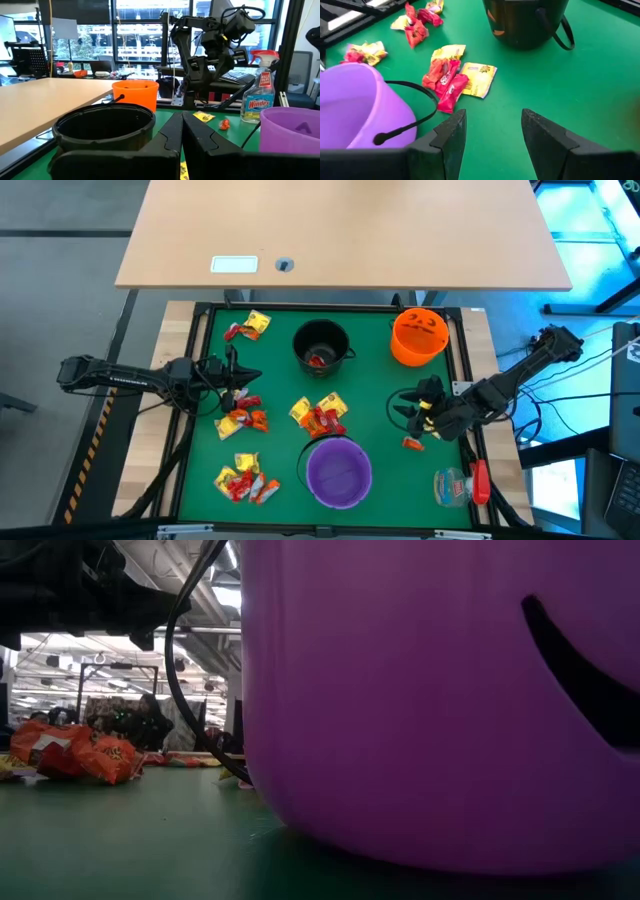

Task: Sort candy
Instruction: Put the orange candy into the orange bucket

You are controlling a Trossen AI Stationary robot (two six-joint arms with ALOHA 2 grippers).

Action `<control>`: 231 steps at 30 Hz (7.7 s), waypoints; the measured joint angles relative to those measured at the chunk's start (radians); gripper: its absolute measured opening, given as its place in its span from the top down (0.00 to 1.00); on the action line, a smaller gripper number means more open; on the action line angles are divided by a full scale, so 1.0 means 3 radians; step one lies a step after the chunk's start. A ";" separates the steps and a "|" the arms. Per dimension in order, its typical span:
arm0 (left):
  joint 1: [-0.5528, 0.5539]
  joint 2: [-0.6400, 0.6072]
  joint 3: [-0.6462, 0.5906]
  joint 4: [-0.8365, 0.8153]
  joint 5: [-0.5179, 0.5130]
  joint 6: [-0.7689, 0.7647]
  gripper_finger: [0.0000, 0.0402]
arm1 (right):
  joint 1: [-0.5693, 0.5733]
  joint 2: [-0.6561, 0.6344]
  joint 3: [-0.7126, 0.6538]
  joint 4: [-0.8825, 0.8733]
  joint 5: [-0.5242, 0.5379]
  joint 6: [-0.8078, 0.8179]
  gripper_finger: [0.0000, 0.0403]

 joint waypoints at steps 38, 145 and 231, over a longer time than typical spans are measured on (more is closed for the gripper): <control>0.0003 0.0000 0.0000 0.0010 0.0002 -0.0088 1.00 | -0.0001 -0.0613 -0.0724 0.0008 -0.0213 0.0270 0.54; 0.0004 0.0000 0.0000 -0.0168 0.0118 -0.0106 1.00 | -0.0590 0.0574 -0.0716 0.0326 -0.1982 -0.0464 0.25; -0.0579 0.2254 0.2701 -0.3791 -0.0271 -0.0252 1.00 | -0.0590 0.0574 -0.0717 0.1500 -0.1096 -0.0782 0.25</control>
